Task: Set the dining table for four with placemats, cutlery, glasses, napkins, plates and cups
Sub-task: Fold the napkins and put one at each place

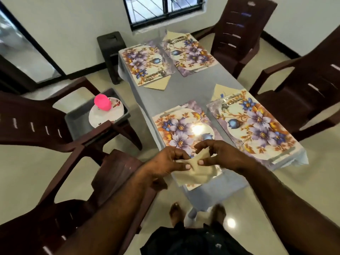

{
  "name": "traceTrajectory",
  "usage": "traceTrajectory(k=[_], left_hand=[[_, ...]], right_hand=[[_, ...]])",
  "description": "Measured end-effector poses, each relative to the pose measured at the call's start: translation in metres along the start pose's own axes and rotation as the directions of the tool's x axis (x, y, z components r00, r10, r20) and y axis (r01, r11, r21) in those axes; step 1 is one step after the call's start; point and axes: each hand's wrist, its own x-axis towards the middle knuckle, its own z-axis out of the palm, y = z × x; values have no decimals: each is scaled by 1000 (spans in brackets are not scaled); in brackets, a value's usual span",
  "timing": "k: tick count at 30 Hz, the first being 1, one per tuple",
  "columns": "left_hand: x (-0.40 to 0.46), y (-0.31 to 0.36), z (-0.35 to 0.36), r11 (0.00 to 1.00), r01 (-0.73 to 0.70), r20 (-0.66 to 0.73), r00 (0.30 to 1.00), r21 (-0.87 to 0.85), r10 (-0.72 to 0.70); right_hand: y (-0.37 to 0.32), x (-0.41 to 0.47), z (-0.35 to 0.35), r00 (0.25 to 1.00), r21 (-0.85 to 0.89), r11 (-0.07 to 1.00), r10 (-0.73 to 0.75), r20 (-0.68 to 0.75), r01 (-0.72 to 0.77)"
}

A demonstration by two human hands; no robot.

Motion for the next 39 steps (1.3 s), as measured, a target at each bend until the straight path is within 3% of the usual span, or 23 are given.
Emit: traceTrajectory(k=[2, 4, 7, 9, 13, 15, 21, 24, 27, 30, 32, 34, 36, 39], left_hand=[[10, 8, -12, 1000, -4, -31, 999, -28, 3], [17, 13, -19, 988, 6, -157, 987, -155, -31], [28, 7, -22, 901, 46, -300, 935, -430, -191], [35, -4, -17, 872, 73, -352, 896, -484, -270], [65, -26, -5, 878, 115, -580, 710, -465, -400], [75, -34, 0, 902, 186, -636, 654, -391, -410], [134, -75, -2, 942, 281, -785, 536, -184, -313], [156, -94, -9, 929, 366, -829, 505, -47, -241], [163, -106, 0, 820, 525, -818, 560, 227, -132], [161, -115, 11, 628, 580, -783, 617, 519, 77], [164, -118, 7, 473, 556, -699, 685, 683, 206], [166, -120, -4, 333, 488, -571, 788, 807, 228], [166, -118, -15, 258, 404, -456, 870, 878, 190], [165, -111, -27, 203, 369, -382, 924, 907, 30]], right_hand=[[-6, 23, -10, 999, 81, 996, -33, 17, 31], [-11, 42, -21, 999, 135, 990, -45, 8, 44], [-11, 73, -39, 1000, 230, 973, -27, 1, 26], [-1, 97, -47, 999, 289, 957, 43, -17, -36], [29, 144, -65, 987, 176, 972, 156, 27, -158], [43, 155, -67, 981, 123, 973, 193, 15, -193], [89, 228, -82, 982, -19, 984, 178, -57, -180], [101, 253, -85, 989, -226, 966, 105, -107, -127], [116, 253, -84, 990, -419, 906, 2, -139, -61], [137, 235, -79, 936, -732, 671, -322, -140, 122], [141, 228, -75, 893, -800, 535, -450, 1, 270], [139, 227, -69, 872, -799, 445, -451, 190, 404], [136, 231, -65, 864, -797, 377, -375, 335, 473], [130, 239, -64, 875, -814, 326, -235, 423, 481]])
